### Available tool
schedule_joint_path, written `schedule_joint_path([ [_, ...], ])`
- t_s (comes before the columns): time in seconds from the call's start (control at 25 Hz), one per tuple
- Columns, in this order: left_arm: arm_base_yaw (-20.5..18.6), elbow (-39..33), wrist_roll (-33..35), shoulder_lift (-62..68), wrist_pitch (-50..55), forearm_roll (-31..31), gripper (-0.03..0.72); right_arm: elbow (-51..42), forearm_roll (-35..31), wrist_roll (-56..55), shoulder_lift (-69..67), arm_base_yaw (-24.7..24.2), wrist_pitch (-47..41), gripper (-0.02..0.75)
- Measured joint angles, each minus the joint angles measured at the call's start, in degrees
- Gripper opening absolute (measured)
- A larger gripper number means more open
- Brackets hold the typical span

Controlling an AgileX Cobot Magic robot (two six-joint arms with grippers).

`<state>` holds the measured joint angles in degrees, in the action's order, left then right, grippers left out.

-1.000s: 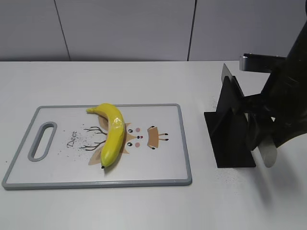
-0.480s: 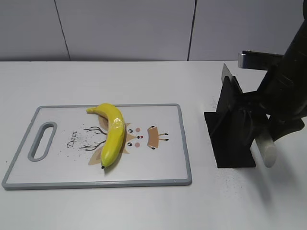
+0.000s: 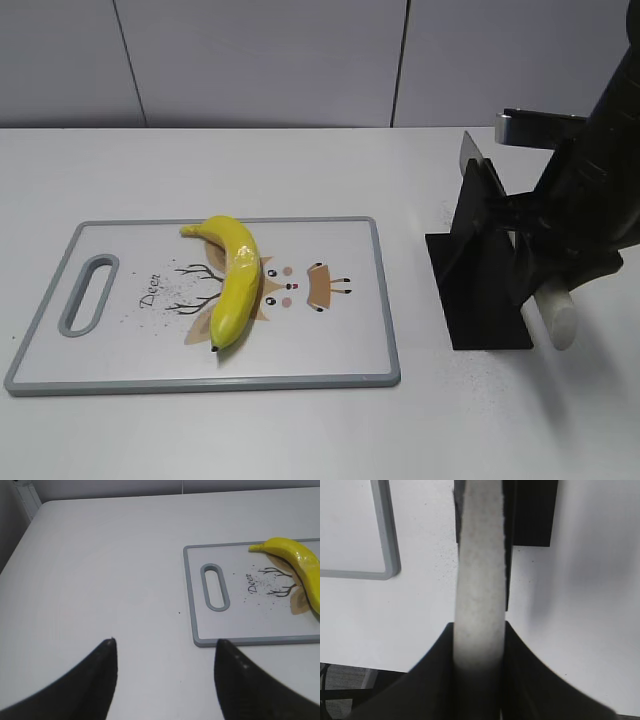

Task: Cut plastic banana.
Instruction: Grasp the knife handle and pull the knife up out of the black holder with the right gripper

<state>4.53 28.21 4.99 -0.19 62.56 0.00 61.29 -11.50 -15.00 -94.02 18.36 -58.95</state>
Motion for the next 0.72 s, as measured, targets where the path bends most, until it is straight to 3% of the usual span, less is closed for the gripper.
schedule_joint_path([
  [0.72, 0.00, 0.00, 0.00, 0.00, 0.00, 0.00, 0.589, 0.00, 4.51, 0.41, 18.40, 0.00, 0.69, 0.163],
])
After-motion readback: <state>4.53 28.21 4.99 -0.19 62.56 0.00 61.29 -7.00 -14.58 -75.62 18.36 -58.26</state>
